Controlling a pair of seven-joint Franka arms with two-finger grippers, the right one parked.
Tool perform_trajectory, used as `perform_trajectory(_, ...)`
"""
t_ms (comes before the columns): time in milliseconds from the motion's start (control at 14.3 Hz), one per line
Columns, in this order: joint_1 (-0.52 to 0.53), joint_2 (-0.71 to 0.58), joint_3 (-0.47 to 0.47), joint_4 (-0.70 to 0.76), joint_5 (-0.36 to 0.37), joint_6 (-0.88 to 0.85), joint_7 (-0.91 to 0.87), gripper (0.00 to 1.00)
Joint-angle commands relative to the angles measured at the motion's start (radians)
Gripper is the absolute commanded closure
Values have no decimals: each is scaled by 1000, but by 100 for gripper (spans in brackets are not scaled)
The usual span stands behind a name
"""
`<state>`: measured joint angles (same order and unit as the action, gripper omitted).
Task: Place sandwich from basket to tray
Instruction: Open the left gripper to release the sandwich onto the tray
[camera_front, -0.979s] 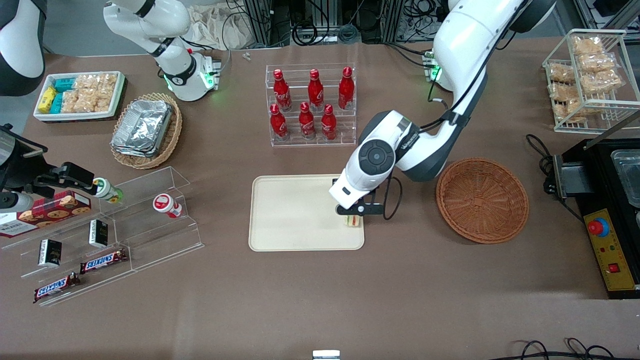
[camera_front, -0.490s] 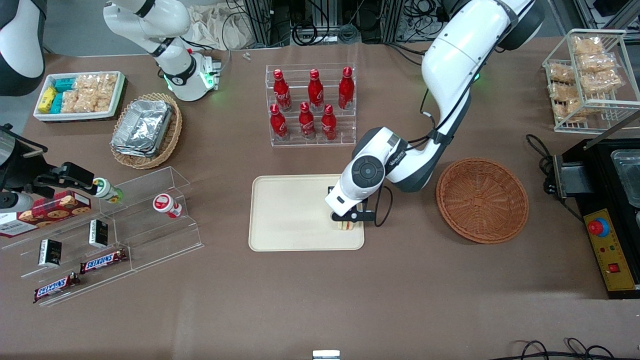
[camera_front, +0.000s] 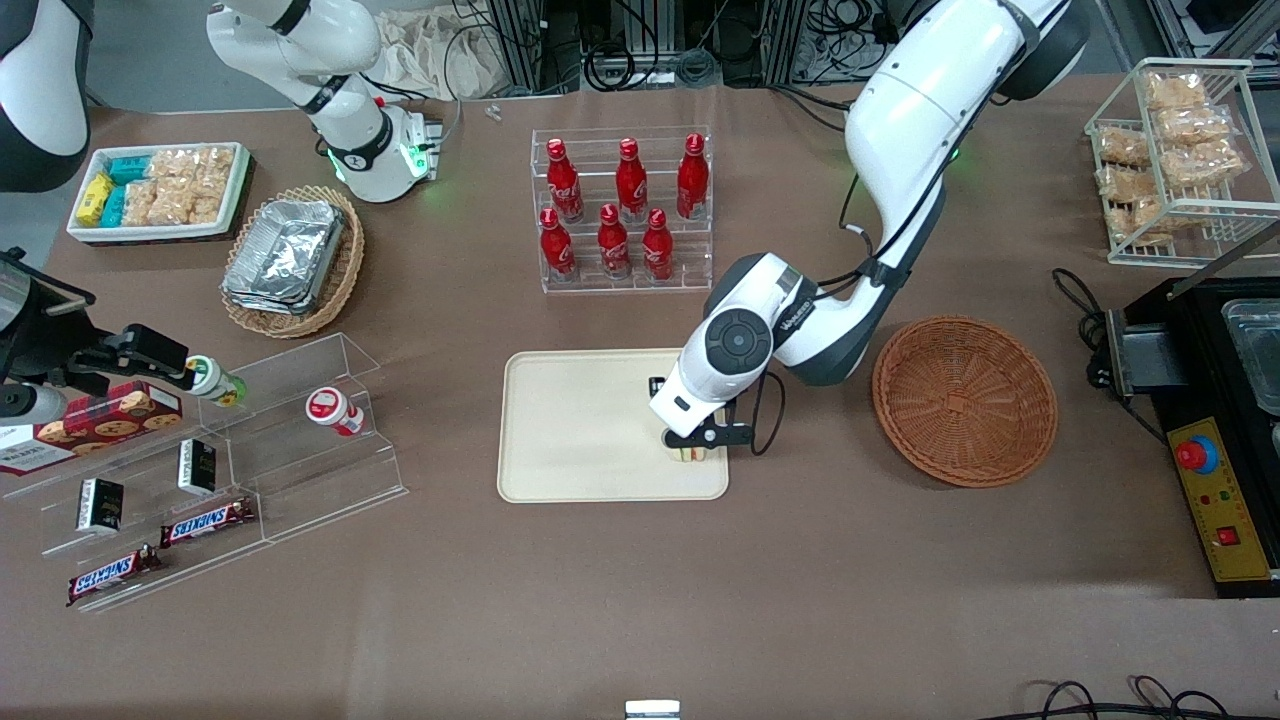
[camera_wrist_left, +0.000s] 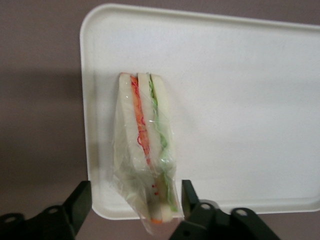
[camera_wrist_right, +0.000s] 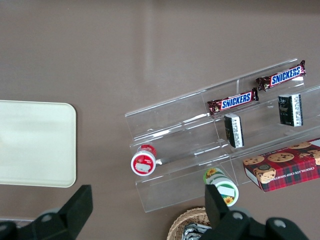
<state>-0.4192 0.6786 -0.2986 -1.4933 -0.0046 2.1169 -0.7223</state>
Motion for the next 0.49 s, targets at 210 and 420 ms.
perform_trajectory(210, 62, -247, 21, -19, 14, -286, -13, 0)
perform_trajectory(420, 140, -355, 21, -32, 15, -405, 9, 0)
